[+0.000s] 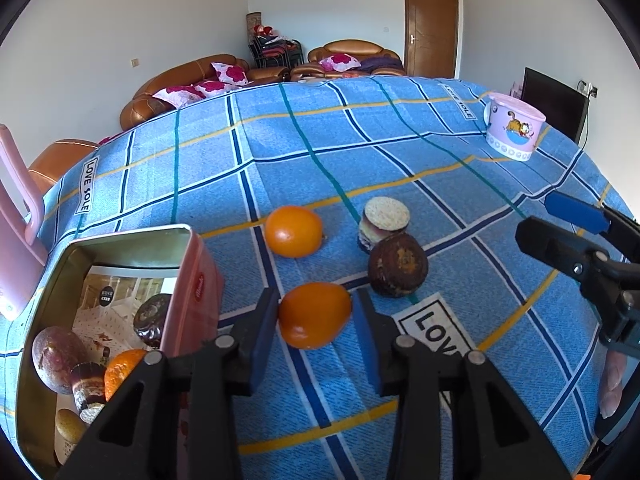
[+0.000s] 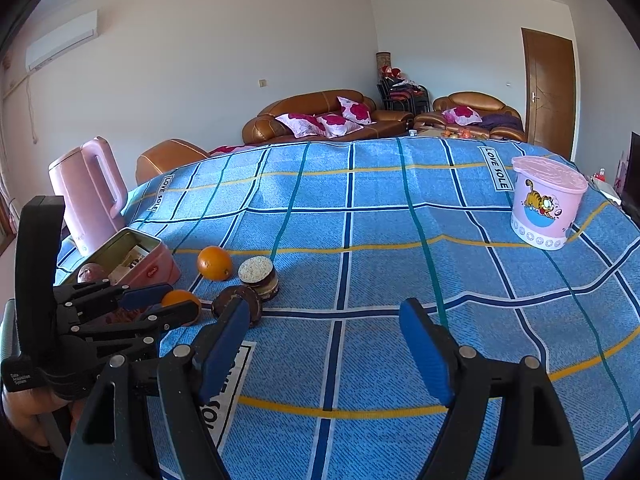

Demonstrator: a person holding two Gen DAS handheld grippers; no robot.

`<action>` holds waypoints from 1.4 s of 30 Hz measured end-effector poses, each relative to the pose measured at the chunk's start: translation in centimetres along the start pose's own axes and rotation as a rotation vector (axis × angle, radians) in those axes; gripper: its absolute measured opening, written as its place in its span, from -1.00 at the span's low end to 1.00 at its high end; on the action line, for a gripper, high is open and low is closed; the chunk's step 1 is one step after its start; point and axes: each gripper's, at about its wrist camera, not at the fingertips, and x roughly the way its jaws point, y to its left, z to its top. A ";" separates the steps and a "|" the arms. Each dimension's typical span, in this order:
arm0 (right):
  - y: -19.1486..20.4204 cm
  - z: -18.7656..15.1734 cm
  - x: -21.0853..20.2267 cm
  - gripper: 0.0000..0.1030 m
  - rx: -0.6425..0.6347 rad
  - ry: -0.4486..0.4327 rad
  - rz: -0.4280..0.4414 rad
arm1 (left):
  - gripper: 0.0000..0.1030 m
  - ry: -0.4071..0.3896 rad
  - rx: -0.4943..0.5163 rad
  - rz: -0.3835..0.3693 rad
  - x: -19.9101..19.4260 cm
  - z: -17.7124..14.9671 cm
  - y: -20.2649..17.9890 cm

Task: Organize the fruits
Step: 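Close the left tool on a small orange and lift it, then close the right tool on a dark brown round fruit while the left tool holds the orange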

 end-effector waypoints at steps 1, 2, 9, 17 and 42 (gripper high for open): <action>0.0 0.0 0.0 0.53 -0.002 0.001 -0.002 | -0.16 0.002 0.013 0.006 0.0 0.0 -0.3; 0.1 0.0 0.1 0.53 -0.005 0.003 -0.004 | -0.14 0.001 0.023 0.009 0.0 0.0 -0.5; 0.2 0.0 0.3 0.53 -0.011 0.014 -0.010 | -0.21 0.042 0.053 0.000 0.9 0.1 -1.0; 0.3 0.1 0.6 0.54 -0.016 0.028 0.004 | -0.24 -0.049 -0.016 0.008 -0.9 0.0 0.2; 6.3 1.2 8.3 0.08 -0.141 0.246 0.062 | -0.24 -0.186 -0.199 0.094 -3.3 -0.7 3.4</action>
